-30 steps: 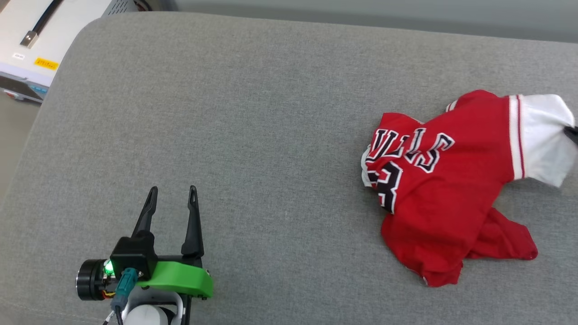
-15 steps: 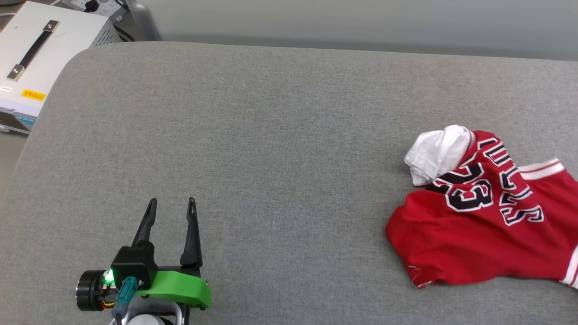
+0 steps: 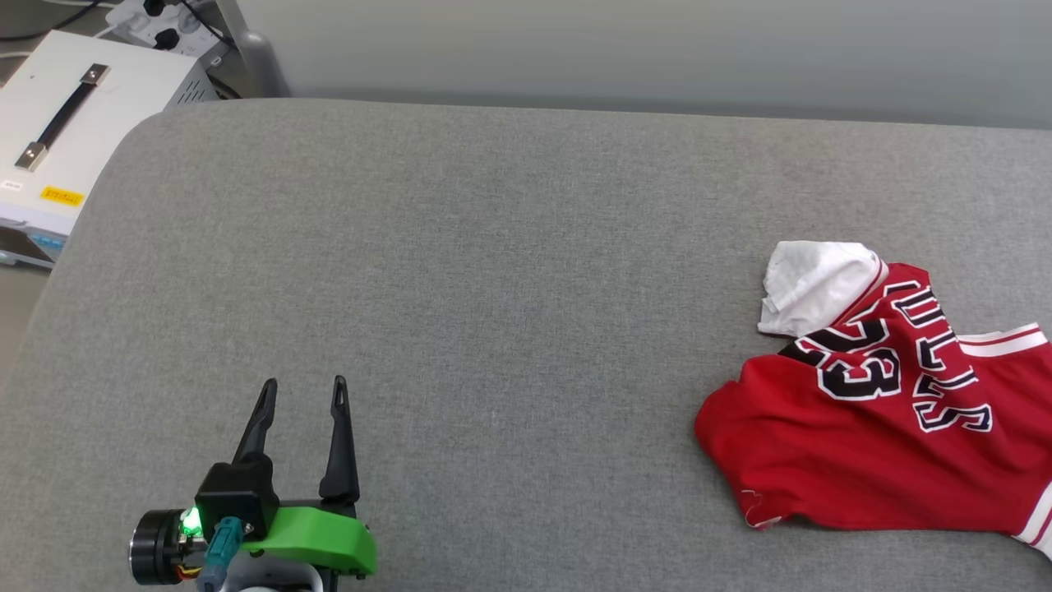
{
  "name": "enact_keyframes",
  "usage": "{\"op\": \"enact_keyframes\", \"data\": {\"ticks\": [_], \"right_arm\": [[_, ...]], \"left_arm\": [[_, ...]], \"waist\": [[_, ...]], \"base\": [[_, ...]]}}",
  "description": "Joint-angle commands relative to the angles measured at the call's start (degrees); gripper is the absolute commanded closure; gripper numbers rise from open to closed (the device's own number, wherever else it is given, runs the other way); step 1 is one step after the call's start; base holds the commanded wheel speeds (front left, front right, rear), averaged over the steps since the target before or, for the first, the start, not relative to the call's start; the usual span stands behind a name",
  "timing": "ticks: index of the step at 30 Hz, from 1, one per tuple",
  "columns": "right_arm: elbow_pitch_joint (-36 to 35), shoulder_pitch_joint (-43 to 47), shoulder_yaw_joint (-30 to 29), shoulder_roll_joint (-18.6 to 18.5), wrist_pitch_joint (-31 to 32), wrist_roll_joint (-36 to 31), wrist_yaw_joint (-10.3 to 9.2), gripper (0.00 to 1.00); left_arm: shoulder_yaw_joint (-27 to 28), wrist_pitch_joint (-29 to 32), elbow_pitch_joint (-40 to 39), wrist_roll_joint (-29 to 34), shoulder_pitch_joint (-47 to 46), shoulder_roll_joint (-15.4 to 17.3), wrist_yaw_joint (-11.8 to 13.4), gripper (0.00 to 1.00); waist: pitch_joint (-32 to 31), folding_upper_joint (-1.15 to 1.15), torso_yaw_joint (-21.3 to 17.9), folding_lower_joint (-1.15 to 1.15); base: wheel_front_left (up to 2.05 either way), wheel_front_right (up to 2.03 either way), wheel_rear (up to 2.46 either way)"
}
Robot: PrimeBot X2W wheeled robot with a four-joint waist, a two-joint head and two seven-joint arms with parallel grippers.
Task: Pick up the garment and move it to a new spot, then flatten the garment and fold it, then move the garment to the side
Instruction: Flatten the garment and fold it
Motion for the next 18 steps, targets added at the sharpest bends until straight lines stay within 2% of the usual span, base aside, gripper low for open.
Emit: {"op": "enact_keyframes", "data": {"ticks": [1, 7, 12, 18], "right_arm": [[-1.7, -0.7, -1.3, 0.4, -2.6, -1.9, -0.03, 0.0], [-10.5, -2.0, -7.8, 6.0, -12.3, -11.2, -0.03, 0.0], [-19.9, -1.9, -12.5, 14.5, -18.3, -19.4, -0.03, 0.0], [-29.6, 0.5, -12.6, 24.6, -21.4, -27.2, -0.03, 0.0]], "left_arm": [[0.3, -0.3, -0.1, 0.7, 0.7, -0.2, -0.2, 0.0], [0.6, -0.3, -0.6, 1.0, 1.0, -0.2, -0.4, 0.0], [0.7, -0.3, -1.4, 1.3, 1.0, -0.2, -0.7, 0.0], [1.0, -0.3, -2.1, 2.0, 0.0, 0.0, -1.5, 0.0]], "waist": [[-0.6, 0.0, -0.4, 0.0], [-1.6, 0.0, -0.8, 0.0], [-2.1, 0.0, -0.9, 0.0], [-2.2, 0.0, -1.2, 0.0]], "base": [[0.0, 0.0, 0.0], [0.0, 0.0, 0.0], [0.0, 0.0, 0.0], [0.0, 0.0, 0.0]]}}
